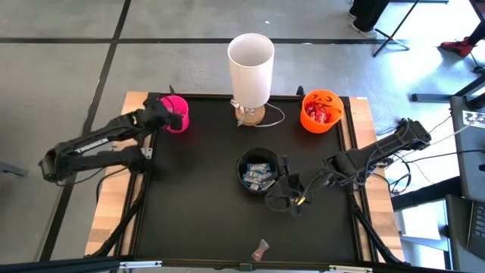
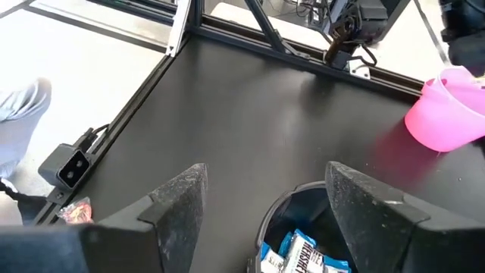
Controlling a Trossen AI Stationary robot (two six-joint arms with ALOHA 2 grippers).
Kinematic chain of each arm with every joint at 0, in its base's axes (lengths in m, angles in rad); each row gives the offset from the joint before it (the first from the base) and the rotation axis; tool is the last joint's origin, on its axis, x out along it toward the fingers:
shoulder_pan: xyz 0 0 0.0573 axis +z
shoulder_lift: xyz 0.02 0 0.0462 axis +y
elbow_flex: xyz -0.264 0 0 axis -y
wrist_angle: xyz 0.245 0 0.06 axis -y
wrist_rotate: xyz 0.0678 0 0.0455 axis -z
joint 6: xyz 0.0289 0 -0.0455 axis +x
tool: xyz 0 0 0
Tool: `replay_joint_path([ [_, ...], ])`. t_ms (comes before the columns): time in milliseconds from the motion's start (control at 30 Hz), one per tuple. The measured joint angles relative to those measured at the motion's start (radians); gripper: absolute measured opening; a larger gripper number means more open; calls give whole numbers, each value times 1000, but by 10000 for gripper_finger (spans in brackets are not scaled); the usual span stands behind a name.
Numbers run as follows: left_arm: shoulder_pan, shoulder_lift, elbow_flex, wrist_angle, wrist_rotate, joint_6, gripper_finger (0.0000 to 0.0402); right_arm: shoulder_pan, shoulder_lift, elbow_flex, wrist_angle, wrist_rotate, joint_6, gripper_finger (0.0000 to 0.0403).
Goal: Sort candy
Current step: Put the green gummy into the pink bucket, then put the orange gummy into the pink basket
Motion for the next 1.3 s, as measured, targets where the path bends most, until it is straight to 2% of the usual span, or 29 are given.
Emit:
replay_joint_path([
  [167, 99, 50, 0, 80, 136, 80, 88, 1, 0, 0, -10, 0, 0, 269],
  [400, 135, 57, 38, 121, 217, 147, 181, 2, 0, 0, -17, 5, 1, 269],
  [600, 87, 34, 204, 143, 516, 275, 201, 43, 0, 0, -70, -25, 1, 269],
  [733, -86, 30, 236, 261, 691, 222, 190, 98, 0, 0, -83, -8, 10, 269],
  [800, -218, 41, 235, 317, 697, 188, 183, 131, 0, 0, -88, 23, 26, 269],
  [933, -539, 113, 235, 453, 557, 154, 171, 202, 0, 0, -129, 98, 86, 269],
  [1100, -895, 318, 235, 760, 369, 222, 168, 306, 0, 0, -231, 182, 228, 269],
  [1200, -1034, 489, 255, 950, 315, 289, 168, 369, 1, -1, -276, 227, 319, 269],
  [1300, -1114, 666, 335, 992, 269, 352, 168, 415, 1, -25, -219, 234, 368, 269],
])
